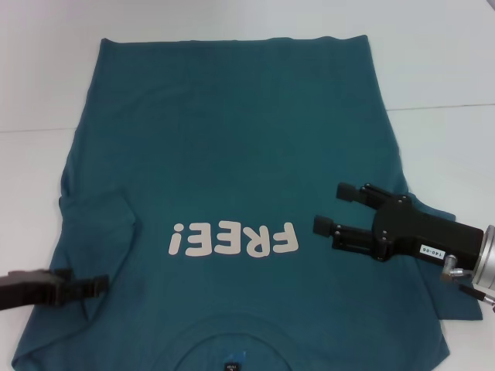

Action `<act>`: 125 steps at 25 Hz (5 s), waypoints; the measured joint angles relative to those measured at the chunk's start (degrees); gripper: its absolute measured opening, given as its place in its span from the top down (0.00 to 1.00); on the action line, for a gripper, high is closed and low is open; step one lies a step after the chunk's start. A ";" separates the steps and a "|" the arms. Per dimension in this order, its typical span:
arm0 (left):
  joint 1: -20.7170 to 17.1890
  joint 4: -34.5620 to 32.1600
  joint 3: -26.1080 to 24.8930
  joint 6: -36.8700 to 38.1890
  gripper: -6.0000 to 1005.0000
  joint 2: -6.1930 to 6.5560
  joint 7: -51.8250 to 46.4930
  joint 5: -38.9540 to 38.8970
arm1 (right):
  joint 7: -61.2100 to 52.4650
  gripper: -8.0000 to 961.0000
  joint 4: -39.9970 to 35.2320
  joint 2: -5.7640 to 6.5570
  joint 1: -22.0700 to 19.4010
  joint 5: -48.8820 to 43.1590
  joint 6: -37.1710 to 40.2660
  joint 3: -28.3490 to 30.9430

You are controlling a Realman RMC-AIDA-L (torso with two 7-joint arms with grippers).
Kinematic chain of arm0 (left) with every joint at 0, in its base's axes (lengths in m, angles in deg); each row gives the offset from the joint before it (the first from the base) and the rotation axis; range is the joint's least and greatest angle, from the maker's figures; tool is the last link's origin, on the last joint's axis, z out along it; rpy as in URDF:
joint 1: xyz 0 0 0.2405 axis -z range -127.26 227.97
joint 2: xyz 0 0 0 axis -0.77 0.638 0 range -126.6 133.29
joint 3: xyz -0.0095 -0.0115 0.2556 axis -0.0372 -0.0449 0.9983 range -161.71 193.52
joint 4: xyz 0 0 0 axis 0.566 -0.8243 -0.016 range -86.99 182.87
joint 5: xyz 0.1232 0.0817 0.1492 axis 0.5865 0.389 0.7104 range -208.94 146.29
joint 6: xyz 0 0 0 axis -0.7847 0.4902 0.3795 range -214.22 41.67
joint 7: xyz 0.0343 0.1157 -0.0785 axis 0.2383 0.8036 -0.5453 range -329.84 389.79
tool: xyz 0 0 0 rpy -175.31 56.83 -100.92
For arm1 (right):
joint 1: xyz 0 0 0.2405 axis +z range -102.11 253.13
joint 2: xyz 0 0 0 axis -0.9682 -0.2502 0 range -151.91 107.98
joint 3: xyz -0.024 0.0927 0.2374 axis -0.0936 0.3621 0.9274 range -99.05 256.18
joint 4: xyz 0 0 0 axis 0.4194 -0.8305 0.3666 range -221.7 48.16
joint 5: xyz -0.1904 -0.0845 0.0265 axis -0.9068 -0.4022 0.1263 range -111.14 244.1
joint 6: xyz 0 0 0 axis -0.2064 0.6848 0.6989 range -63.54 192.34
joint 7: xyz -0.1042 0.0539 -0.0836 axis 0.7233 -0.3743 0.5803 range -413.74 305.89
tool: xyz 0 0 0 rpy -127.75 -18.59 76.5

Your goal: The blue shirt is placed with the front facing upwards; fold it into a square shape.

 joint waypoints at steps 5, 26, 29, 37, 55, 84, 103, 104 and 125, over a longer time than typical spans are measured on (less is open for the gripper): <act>0.21 -0.57 -0.05 2.09 0.10 0.13 -3.14 2.70 | 0.00 0.02 0.00 0.00 0.09 0.00 0.00 0.00; 1.90 0.68 1.27 1.83 0.10 -0.18 -4.74 3.73 | 0.00 0.03 0.00 0.00 0.08 0.07 0.06 0.27; 2.41 0.70 1.77 1.90 0.10 -0.35 -4.75 3.73 | 0.00 0.04 0.00 0.00 0.15 0.09 0.09 0.26; 3.53 0.70 2.90 2.07 0.10 -0.71 -4.61 3.47 | 0.05 0.04 0.00 0.00 -0.06 0.09 0.10 0.45; 4.34 1.36 5.90 7.84 0.10 -0.91 -3.59 0.41 | 0.11 0.05 -0.09 0.00 0.09 0.08 0.02 0.53; 3.48 7.34 -0.65 1.55 0.10 -0.73 7.95 -11.43 | -35.09 0.06 -16.67 4.40 -7.29 -11.43 -7.80 8.97; 3.24 8.65 -0.41 4.19 0.10 -0.74 8.61 -11.10 | -51.08 0.07 -21.91 6.01 -5.72 -25.50 -7.77 12.66; 3.22 8.66 -0.54 4.14 0.10 -0.74 8.37 -11.17 | -51.20 0.07 -21.80 5.97 -5.62 -25.63 -7.80 12.63; 3.19 8.59 -0.78 3.37 0.09 -0.62 8.12 -11.46 | -51.33 0.08 -15.78 4.08 -0.76 -31.68 -11.53 11.62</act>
